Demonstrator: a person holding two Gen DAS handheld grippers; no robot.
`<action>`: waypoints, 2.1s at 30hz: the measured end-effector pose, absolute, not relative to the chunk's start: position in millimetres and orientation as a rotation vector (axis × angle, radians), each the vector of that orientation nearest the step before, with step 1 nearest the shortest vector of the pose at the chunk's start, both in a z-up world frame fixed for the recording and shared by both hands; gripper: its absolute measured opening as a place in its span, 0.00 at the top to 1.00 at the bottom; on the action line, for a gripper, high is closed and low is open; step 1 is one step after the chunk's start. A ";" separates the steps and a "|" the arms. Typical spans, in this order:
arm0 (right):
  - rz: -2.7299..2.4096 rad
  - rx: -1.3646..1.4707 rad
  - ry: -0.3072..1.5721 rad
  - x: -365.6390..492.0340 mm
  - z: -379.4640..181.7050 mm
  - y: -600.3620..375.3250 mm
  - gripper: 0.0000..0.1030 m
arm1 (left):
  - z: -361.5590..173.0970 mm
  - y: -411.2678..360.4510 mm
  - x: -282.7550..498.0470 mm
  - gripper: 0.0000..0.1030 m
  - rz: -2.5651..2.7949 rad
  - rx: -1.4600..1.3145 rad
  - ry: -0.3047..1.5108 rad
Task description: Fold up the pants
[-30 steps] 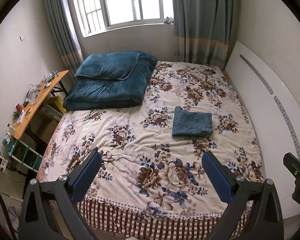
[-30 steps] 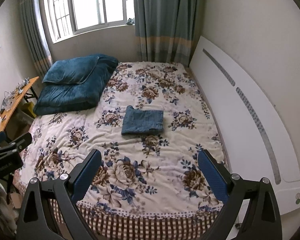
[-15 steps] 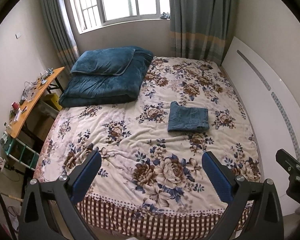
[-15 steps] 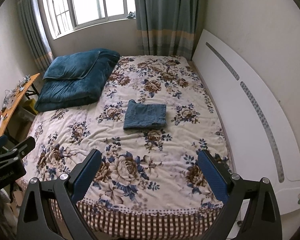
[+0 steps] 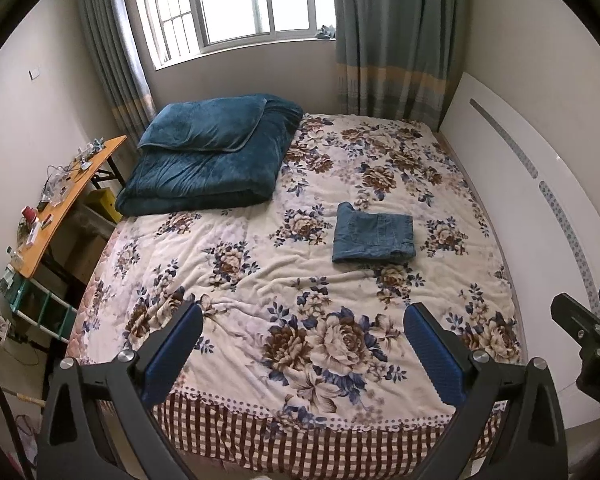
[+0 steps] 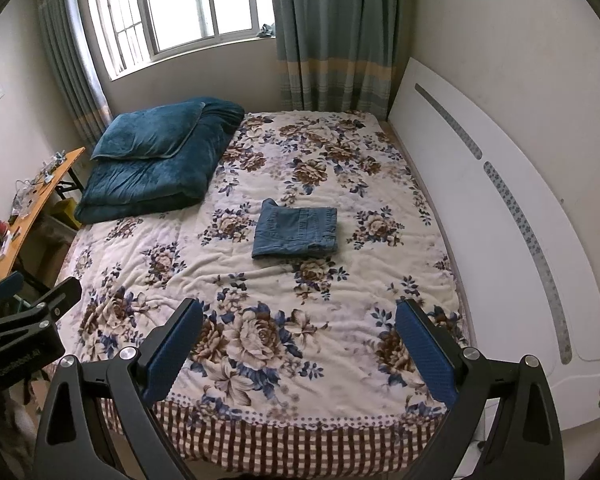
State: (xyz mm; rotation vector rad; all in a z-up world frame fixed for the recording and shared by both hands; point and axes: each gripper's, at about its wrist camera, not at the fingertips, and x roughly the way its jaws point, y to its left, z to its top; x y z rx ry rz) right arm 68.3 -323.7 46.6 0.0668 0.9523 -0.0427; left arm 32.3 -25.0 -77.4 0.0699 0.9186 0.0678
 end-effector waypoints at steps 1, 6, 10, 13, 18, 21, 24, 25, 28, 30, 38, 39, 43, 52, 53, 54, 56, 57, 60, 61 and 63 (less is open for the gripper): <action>-0.043 0.067 0.952 68.0 46.5 -323.5 0.04 | -77.0 -24.8 32.3 0.00 0.069 0.071 0.918; -0.044 0.068 0.952 66.8 46.7 -322.8 0.04 | -76.8 -24.6 32.4 0.00 0.064 0.072 0.920; -0.038 0.069 0.955 65.7 47.4 -322.4 0.04 | -76.4 -25.6 32.9 0.00 0.066 0.069 0.921; -0.030 0.070 0.960 61.9 46.8 -320.4 0.04 | -74.8 -27.3 29.4 0.00 0.060 0.076 0.920; -0.027 0.078 0.960 60.2 46.9 -323.0 0.04 | -74.1 -28.5 26.6 0.00 0.053 0.078 0.923; -0.030 0.087 0.960 58.5 46.6 -326.8 0.04 | -72.7 -29.7 23.8 0.00 0.050 0.083 0.920; -0.028 0.085 0.961 59.8 46.6 -327.6 0.04 | -72.2 -31.2 22.1 0.00 0.052 0.083 0.919; -0.027 0.087 0.960 59.3 46.6 -327.8 0.04 | -72.7 -30.7 23.5 0.00 0.052 0.081 0.920; -0.025 0.086 0.961 60.3 46.2 -328.4 0.04 | -72.7 -30.1 23.9 0.00 0.050 0.084 0.918; -0.027 0.084 0.961 60.4 46.0 -328.5 0.04 | -71.3 -31.7 20.5 0.00 0.050 0.087 0.915; -0.032 0.083 0.960 55.6 45.7 -328.8 0.04 | -71.1 -31.7 21.2 0.00 0.048 0.089 0.917; -0.032 0.085 0.960 55.0 45.7 -328.8 0.04 | -71.0 -32.0 20.5 0.00 0.050 0.088 0.917; -0.033 0.082 0.961 55.5 45.7 -328.9 0.04 | -69.7 -31.8 20.5 0.00 0.048 0.088 0.916; -0.040 0.085 0.962 47.1 44.8 -326.7 0.04 | -66.2 -33.9 17.8 0.00 0.044 0.090 0.915; -0.040 0.087 0.962 47.2 44.9 -326.8 0.04 | -65.6 -34.4 16.7 0.00 0.043 0.089 0.916; -0.039 0.087 0.963 46.4 44.9 -325.8 0.04 | -64.9 -34.5 17.4 0.00 0.042 0.089 0.915; -0.041 0.088 0.961 46.2 45.1 -325.6 0.04 | -65.0 -34.6 17.8 0.00 0.041 0.091 0.914; -0.040 0.088 0.961 46.2 45.0 -325.6 0.04 | -65.0 -35.1 17.3 0.00 0.040 0.090 0.915; -0.041 0.087 0.962 46.3 44.9 -325.6 0.04 | -60.5 -36.9 16.5 0.00 0.035 0.093 0.912; -0.040 0.088 0.962 46.1 44.8 -325.8 0.04 | -59.8 -37.2 15.9 0.00 0.039 0.095 0.908; -0.039 0.088 0.962 46.0 45.1 -325.6 0.04 | -57.0 -38.0 19.3 0.00 0.031 0.099 0.905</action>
